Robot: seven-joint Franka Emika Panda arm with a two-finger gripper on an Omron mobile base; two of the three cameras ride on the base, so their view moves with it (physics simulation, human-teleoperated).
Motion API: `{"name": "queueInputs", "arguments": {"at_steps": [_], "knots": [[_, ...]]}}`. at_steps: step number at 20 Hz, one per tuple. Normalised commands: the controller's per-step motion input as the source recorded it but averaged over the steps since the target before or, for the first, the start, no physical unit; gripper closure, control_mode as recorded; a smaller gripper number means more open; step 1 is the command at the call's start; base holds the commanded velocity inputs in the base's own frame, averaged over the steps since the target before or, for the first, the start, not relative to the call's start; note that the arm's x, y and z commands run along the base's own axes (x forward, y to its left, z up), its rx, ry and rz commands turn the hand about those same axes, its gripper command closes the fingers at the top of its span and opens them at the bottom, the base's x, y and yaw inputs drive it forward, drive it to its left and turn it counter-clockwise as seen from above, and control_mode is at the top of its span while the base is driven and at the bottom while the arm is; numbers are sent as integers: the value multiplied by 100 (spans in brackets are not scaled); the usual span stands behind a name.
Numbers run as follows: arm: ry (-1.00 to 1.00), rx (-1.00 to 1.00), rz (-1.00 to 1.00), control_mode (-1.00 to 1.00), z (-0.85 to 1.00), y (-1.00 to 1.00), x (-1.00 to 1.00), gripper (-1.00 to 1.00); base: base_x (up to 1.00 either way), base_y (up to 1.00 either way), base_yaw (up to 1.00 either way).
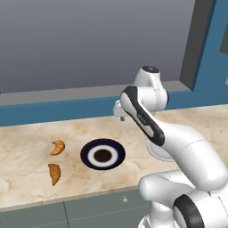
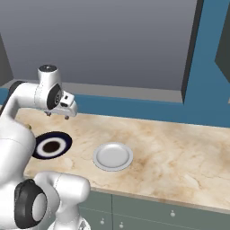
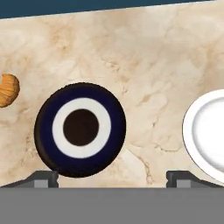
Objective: Place the pastries on the plates.
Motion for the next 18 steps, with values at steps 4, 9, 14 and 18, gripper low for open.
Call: {"name": "queueInputs", "arguments": {"at_steps": [4, 9, 14, 18], "knots": [[25, 9, 0, -100, -29, 70, 31, -100, 0, 0, 0], [14, 1, 0, -100, -35, 95, 22, -100, 0, 0, 0], [6, 0, -4, -100, -24, 79, 36, -100, 0, 0, 0], [0, -2, -10, -100, -4, 52, 32, -100, 0, 0, 0]]}}
